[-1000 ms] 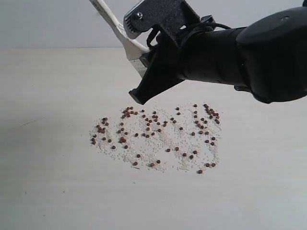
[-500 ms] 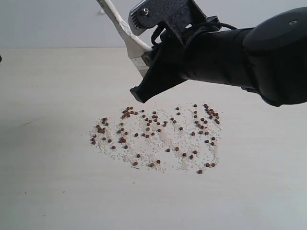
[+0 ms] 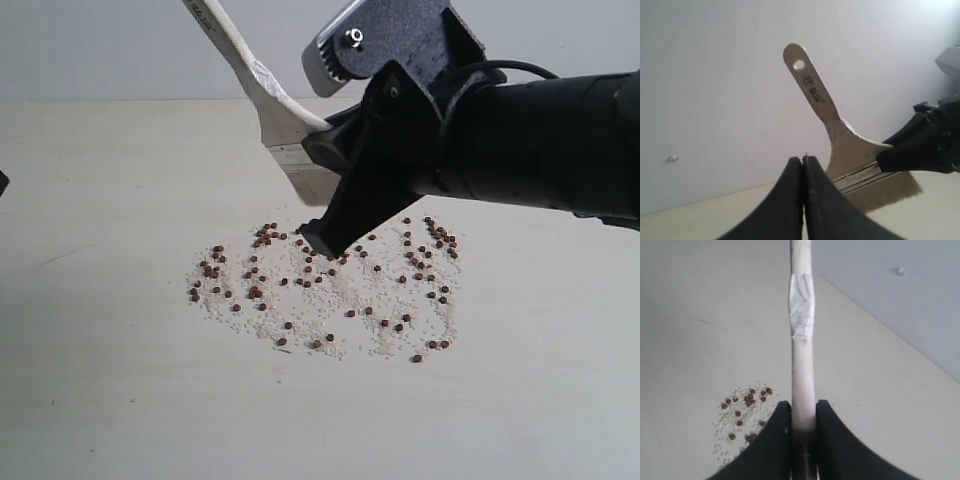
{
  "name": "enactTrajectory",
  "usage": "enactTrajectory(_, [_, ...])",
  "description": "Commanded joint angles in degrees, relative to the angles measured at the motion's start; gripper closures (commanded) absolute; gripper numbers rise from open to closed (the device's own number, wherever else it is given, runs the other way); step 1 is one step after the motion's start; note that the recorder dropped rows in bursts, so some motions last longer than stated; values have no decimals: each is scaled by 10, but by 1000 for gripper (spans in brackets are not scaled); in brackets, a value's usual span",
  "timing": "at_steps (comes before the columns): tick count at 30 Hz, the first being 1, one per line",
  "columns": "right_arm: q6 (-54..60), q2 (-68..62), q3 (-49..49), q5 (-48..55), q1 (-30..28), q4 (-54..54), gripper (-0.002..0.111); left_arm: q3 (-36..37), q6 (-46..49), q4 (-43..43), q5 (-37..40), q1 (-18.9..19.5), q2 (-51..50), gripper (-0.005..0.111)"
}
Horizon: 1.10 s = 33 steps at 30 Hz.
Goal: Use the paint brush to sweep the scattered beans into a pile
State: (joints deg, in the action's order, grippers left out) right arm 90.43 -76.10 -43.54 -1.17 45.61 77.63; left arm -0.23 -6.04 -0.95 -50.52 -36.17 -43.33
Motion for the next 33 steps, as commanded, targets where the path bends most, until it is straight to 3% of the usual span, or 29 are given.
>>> enactTrajectory(1, [9, 15, 14, 8, -2, -6, 108, -25, -8, -19, 41, -4, 0, 107])
enactTrajectory(8, [9, 15, 14, 8, -2, -6, 108, -109, -5, -52, 213, -2, -1, 107])
enactTrajectory(12, [9, 15, 14, 8, -2, -6, 108, -120, -16, -45, 232, 25, -23, 107])
enactTrajectory(19, [8, 15, 14, 12, -2, -6, 108, -93, -83, -154, 76, 66, -123, 107])
enactTrajectory(26, [9, 26, 14, 55, -5, -17, 108, -98, -150, -278, -30, 138, -229, 107])
enactTrajectory(29, [8, 37, 14, 65, -37, -17, 108, -98, -158, -302, -71, 172, -266, 107])
enactTrajectory(33, [14, 50, 14, 162, -87, -17, 108, -103, -197, -385, -128, 232, -316, 107])
